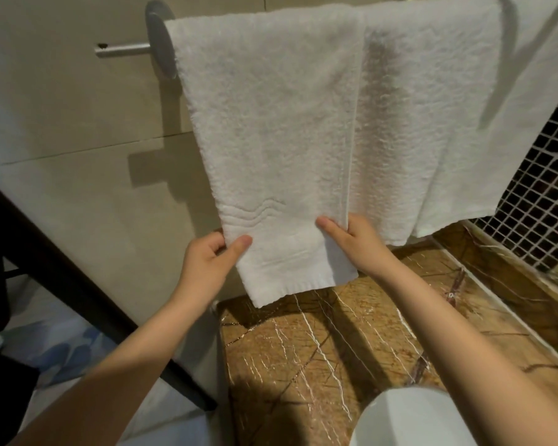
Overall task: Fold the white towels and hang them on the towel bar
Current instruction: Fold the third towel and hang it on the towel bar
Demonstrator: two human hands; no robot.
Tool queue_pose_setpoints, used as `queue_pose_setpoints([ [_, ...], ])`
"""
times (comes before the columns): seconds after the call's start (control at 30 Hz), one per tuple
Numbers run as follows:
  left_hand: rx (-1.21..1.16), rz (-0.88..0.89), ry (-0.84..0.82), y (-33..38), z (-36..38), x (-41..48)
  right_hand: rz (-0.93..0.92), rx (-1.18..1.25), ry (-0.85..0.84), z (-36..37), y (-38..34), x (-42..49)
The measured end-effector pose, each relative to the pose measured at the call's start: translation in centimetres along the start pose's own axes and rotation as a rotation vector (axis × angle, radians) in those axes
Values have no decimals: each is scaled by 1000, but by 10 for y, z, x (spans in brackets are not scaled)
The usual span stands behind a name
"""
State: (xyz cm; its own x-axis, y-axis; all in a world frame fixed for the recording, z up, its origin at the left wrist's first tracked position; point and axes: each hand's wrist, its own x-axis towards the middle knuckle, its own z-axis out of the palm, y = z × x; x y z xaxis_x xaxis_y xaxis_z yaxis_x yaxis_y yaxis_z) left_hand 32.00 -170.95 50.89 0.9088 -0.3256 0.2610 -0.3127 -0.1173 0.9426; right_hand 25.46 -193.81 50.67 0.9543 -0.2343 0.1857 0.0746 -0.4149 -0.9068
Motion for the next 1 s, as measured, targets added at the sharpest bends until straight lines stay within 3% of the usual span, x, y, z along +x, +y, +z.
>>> queue_pose_setpoints([
  [0.33,97,-89,-123,-27,7,-4,94,-13,-145,6,29,-12],
  [0.53,50,-78,-27,-35,9,-11,48,2,-60,15,29,-14],
  [1.0,26,-52,-4,-42,14,-26,-34,113,32,15,20,-8],
])
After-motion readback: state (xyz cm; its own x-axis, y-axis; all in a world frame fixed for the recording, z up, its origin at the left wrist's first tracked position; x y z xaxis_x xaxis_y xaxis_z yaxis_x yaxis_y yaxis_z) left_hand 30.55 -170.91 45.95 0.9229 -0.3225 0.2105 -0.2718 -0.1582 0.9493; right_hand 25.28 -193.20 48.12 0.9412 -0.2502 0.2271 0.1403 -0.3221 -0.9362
